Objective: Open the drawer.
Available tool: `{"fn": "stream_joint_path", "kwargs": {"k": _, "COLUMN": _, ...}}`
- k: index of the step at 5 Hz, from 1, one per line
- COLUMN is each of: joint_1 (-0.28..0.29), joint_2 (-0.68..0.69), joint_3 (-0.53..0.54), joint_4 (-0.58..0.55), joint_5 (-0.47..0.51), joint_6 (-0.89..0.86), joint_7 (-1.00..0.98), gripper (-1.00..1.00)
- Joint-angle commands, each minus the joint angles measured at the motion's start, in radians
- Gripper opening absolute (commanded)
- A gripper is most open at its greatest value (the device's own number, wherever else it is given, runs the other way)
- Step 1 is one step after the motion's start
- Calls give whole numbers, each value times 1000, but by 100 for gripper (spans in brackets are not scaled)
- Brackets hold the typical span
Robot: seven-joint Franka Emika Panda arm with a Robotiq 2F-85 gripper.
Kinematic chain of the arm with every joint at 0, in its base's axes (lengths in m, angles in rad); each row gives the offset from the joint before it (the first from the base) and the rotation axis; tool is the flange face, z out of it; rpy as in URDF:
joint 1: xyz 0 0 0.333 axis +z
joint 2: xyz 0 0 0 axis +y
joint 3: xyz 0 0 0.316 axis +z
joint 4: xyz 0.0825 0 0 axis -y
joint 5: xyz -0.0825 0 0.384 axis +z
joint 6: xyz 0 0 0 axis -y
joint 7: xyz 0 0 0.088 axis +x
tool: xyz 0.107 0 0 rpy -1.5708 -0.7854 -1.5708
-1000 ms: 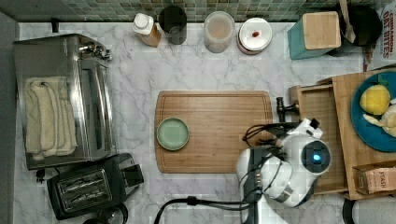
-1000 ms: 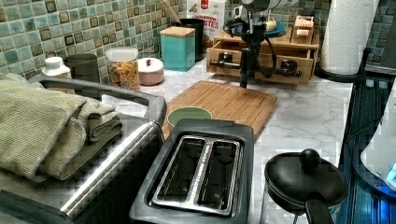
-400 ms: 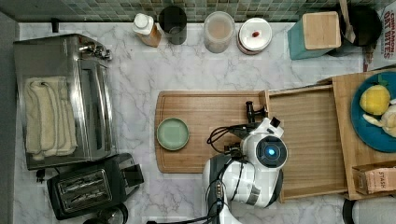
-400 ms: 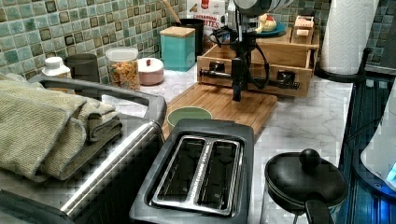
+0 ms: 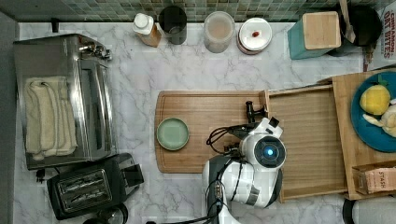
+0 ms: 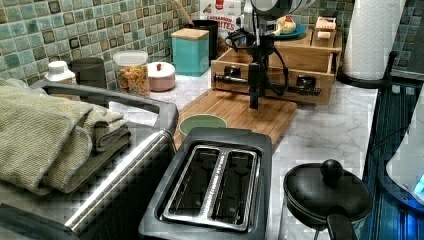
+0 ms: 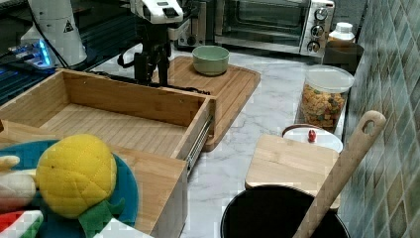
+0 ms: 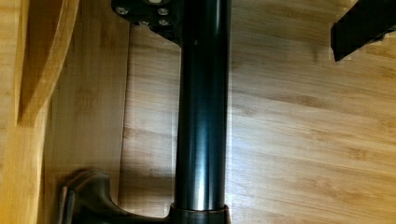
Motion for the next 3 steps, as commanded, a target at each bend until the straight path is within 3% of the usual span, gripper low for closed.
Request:
{"fn": "stream_joint_path", "kwargs": {"k": 1, "joint_1": 114, "joint_2": -37, "joint_3": 113, "joint_4": -9, "joint_5": 18, "joint_6": 16, "joint_7": 27, "gripper": 100}}
{"fn": "stream_joint_path", "kwargs": {"k": 3, "joint_1": 97, "joint_2": -37, "joint_3": 130, "joint_4": -9, "joint_5": 17, "joint_6": 16, "joint_7": 27, "gripper": 100}}
